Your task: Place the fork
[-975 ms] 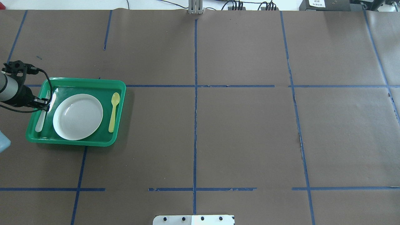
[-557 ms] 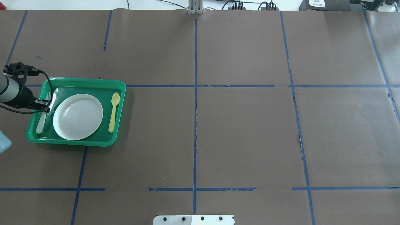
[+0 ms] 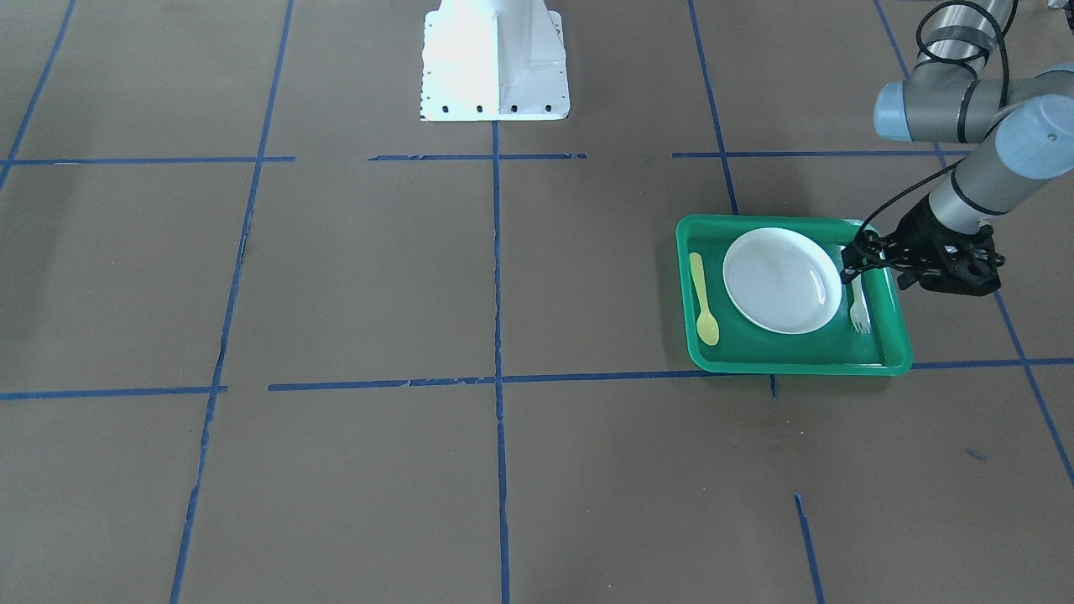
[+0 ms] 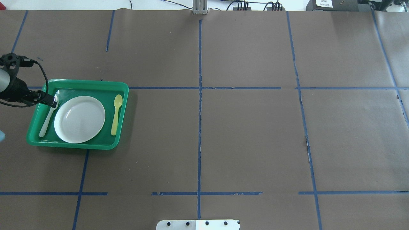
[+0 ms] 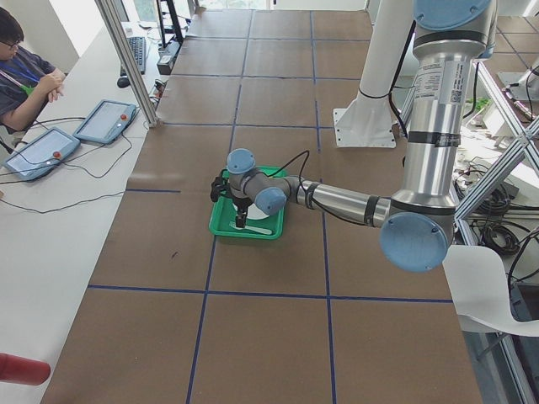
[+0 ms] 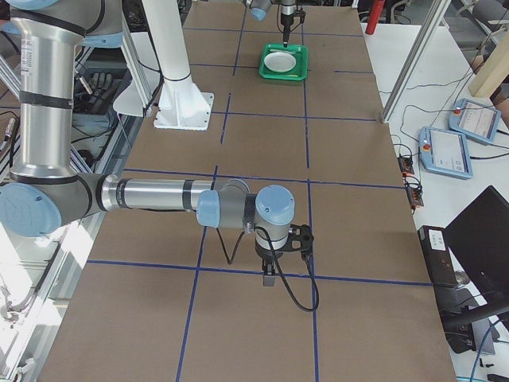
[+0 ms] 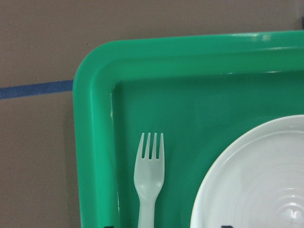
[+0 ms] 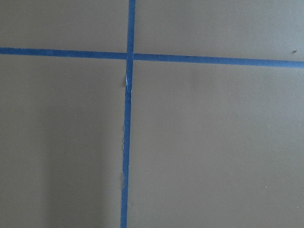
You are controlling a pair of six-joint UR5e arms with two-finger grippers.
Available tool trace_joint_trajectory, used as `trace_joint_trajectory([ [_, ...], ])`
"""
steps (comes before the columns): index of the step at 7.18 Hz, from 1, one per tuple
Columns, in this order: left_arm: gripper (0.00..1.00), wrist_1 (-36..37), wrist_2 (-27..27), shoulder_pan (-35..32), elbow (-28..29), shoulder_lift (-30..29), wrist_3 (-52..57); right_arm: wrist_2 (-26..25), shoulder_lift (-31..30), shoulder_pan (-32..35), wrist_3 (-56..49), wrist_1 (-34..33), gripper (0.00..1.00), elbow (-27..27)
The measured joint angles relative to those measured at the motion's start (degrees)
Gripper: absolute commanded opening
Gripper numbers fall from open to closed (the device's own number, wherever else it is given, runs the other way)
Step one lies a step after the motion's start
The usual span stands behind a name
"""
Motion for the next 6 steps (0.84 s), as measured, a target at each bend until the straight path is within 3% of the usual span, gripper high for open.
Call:
trace_joint_trajectory([
  [2, 1.00, 1.5, -0.4, -6.4, -2.7, 0.1, 9.0, 0.0, 0.0, 0.0, 0.0, 0.0, 1.00, 0.0],
  [6, 1.00, 15.9, -0.2, -20.0, -2.9, -0.3, 32.7, 0.0, 0.0, 0.0, -0.1, 0.0, 1.00, 0.0],
])
